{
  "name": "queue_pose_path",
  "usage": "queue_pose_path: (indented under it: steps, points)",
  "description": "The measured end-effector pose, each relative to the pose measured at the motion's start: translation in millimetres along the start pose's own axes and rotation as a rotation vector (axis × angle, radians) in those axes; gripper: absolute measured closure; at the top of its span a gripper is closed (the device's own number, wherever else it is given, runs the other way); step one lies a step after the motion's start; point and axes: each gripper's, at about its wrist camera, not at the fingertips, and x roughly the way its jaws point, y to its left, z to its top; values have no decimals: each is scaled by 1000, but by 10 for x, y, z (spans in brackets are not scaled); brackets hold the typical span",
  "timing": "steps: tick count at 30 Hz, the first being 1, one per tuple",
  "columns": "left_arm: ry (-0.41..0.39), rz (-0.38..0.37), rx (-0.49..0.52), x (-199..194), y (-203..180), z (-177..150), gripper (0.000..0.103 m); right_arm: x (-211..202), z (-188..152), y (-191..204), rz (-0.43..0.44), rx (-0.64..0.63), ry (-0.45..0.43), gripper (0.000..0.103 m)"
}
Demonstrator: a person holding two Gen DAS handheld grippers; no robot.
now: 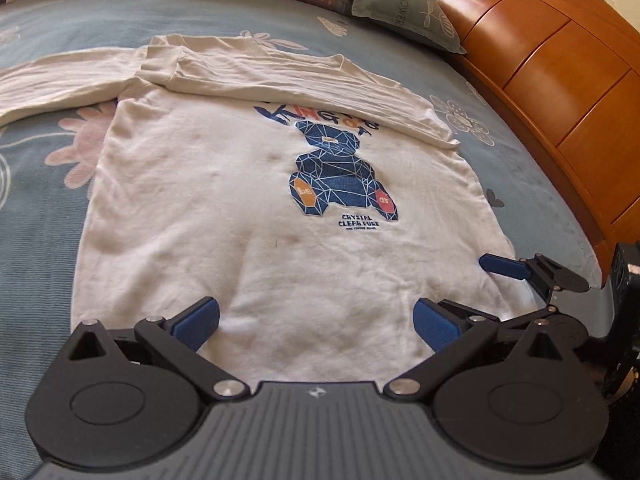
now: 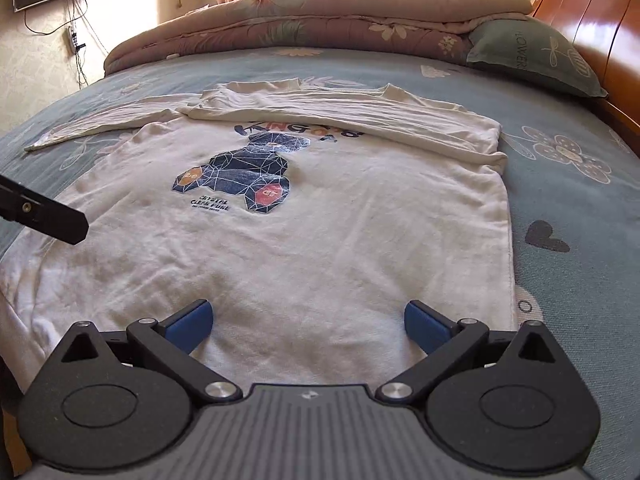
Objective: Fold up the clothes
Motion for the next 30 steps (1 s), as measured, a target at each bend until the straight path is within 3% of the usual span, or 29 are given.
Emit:
queue_pose_path:
  steps: [5, 22, 30]
  points:
    - [-47, 15, -24, 24, 9, -152, 1, 2, -9, 6, -8, 10, -8, 0]
    - [-34, 3, -27, 5, -38, -185, 1, 7, -10, 2, -18, 44, -22, 0]
    - [-40, 14, -15, 10, -59, -201, 1, -41, 22, -211, 71, 213, -54, 0]
